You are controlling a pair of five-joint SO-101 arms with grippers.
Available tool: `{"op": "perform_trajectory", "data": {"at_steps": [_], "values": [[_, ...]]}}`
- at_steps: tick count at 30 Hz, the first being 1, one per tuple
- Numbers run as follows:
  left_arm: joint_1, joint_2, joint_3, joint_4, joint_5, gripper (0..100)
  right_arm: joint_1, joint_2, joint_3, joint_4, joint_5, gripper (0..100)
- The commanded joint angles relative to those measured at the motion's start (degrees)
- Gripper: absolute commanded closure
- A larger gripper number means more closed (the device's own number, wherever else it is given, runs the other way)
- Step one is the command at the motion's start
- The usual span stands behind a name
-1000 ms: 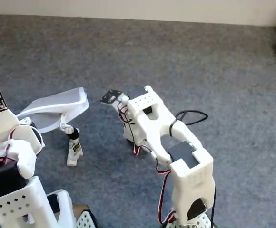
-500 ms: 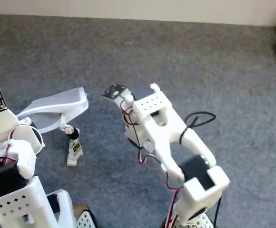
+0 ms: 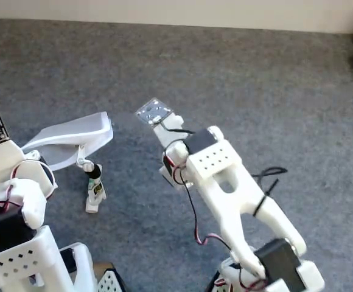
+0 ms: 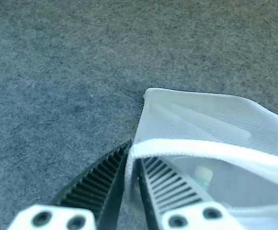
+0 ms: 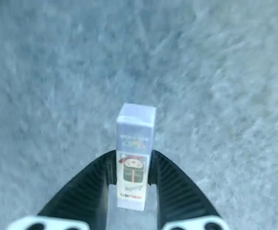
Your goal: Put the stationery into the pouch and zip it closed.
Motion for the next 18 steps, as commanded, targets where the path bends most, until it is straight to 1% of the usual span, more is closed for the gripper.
{"op": "perform_trajectory", "data": {"at_steps": [1,8,14,18], "values": [[-0.31,0.66,0.04,-0.62,0.18,99,-1.63,-7.34,2.42,-6.81,-3.69,99.5],[-0.31,0.66,0.04,-0.62,0.18,99,-4.35,-15.96,12.26,-20.26,-11.87,99.5],[-0.31,0.66,0.04,-0.62,0.18,99,-4.35,-22.11,20.26,-30.55,-15.03,99.5],[-0.31,0.66,0.04,-0.62,0.26,99,-4.35,-26.51,23.25,-34.15,-15.91,99.5]]}}
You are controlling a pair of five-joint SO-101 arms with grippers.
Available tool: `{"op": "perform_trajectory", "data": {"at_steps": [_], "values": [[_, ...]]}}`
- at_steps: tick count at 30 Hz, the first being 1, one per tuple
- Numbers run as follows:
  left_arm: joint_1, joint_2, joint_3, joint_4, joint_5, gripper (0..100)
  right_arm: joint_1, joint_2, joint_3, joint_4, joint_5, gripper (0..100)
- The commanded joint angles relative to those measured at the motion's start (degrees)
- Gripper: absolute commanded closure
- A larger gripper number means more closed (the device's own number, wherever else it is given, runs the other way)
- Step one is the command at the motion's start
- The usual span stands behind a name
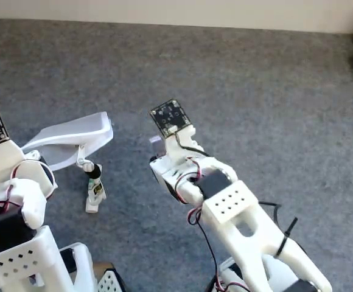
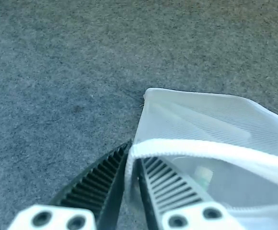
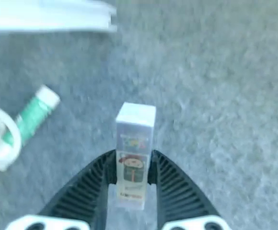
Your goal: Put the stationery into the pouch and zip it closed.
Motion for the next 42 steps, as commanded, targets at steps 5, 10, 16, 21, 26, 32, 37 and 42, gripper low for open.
{"op": "perform_trajectory", "data": {"at_steps": [5,10,16,21,26,32,37,42], "values": [[-0.31,0.66,0.04,-0.62,0.26,99,-0.66,-9.45,2.51,-5.76,-0.88,99.5],[-0.31,0.66,0.04,-0.62,0.26,99,-0.66,-12.18,4.88,-9.98,-0.88,99.4],[0.40,0.66,0.04,-0.62,0.26,99,-0.66,-16.92,8.40,-14.37,-0.88,99.4],[1.98,0.66,0.04,-0.62,0.26,99,-0.66,-22.29,12.79,-17.63,-0.88,99.4],[1.98,0.66,0.04,-0.70,0.26,99,-0.66,-26.59,14.90,-19.74,-0.88,99.4],[1.98,0.66,0.04,-0.70,0.26,99,-0.66,-29.93,17.36,-23.34,-0.88,99.4],[1.98,0.66,0.04,-0.70,0.26,99,-0.66,-32.75,19.21,-26.86,-0.88,99.4],[1.98,0.66,0.04,-0.79,0.26,99,-0.84,-36.44,21.41,-30.11,-0.88,99.4]]}}
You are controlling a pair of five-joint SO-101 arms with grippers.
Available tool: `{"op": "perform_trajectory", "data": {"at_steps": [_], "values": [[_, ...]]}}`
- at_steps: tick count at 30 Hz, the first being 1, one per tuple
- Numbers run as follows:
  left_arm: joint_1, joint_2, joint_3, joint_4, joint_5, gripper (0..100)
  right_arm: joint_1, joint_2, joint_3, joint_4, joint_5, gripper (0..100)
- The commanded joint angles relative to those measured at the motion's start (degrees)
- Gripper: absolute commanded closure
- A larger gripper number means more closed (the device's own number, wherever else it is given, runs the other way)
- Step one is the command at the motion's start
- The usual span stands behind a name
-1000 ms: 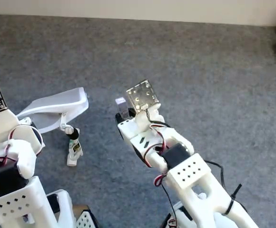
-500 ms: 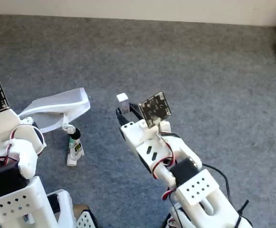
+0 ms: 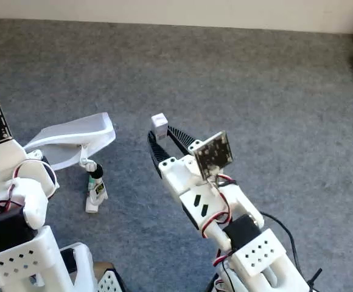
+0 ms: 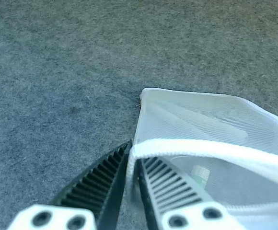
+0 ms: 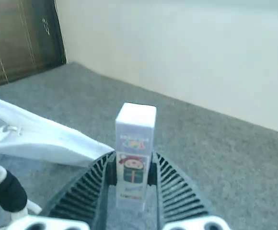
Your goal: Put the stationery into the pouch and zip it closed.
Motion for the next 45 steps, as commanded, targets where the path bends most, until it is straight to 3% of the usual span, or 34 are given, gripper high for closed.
{"op": "perform_trajectory", "data": {"at_steps": [1,7,12,18,23,35,45], "values": [[0.84,0.66,0.04,-0.79,0.26,99,-1.45,-4.18,0.40,-3.12,-0.70,99.4],[1.01,0.66,0.04,-0.97,0.26,99,-6.02,-9.54,2.42,-3.47,-0.53,99.4],[6.46,0.66,-0.22,-1.05,0.18,99,-9.54,-14.20,2.68,-3.47,-0.70,99.4],[7.52,0.66,-0.31,-1.05,0.18,99,-16.48,-19.91,5.32,-3.56,-0.70,99.4],[7.52,0.66,-0.04,-1.05,0.18,99,-19.03,-20.26,9.10,-15.34,-0.26,99.4],[8.13,0.66,-0.04,-0.97,0.18,99,-19.30,2.42,8.57,-38.55,-0.26,99.4],[7.87,0.66,0.04,-0.70,0.09,99,-19.74,24.66,-4.09,-46.90,-0.26,99.4]]}}
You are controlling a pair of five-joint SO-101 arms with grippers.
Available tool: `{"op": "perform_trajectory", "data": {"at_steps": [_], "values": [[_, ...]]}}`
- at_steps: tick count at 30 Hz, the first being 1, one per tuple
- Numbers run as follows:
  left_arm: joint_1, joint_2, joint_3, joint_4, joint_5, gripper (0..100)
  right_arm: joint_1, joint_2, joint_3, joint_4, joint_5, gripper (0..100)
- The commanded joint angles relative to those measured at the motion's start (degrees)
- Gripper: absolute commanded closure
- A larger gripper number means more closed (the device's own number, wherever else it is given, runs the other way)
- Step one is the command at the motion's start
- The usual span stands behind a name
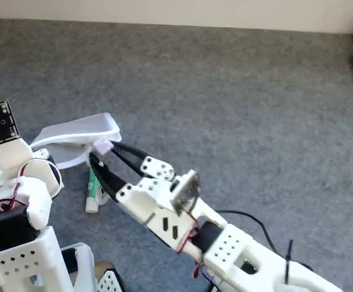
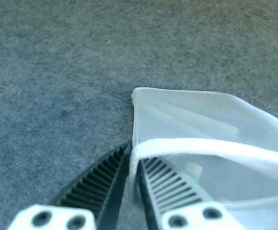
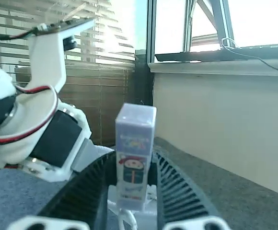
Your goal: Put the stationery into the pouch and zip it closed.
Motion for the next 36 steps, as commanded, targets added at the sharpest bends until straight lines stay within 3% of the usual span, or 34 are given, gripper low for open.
{"op": "perform_trajectory", "data": {"at_steps": [1,17,36], "values": [[1.45,0.66,0.13,-0.70,0.18,99,-1.45,5.41,-8.75,-4.09,-0.26,99.4],[1.36,0.66,1.19,-1.05,0.09,99,-4.26,19.03,-14.11,-5.49,-0.26,99.4],[1.36,0.66,1.19,-0.97,0.09,99,-2.07,21.41,-16.31,-5.49,-0.26,98.9]]}}
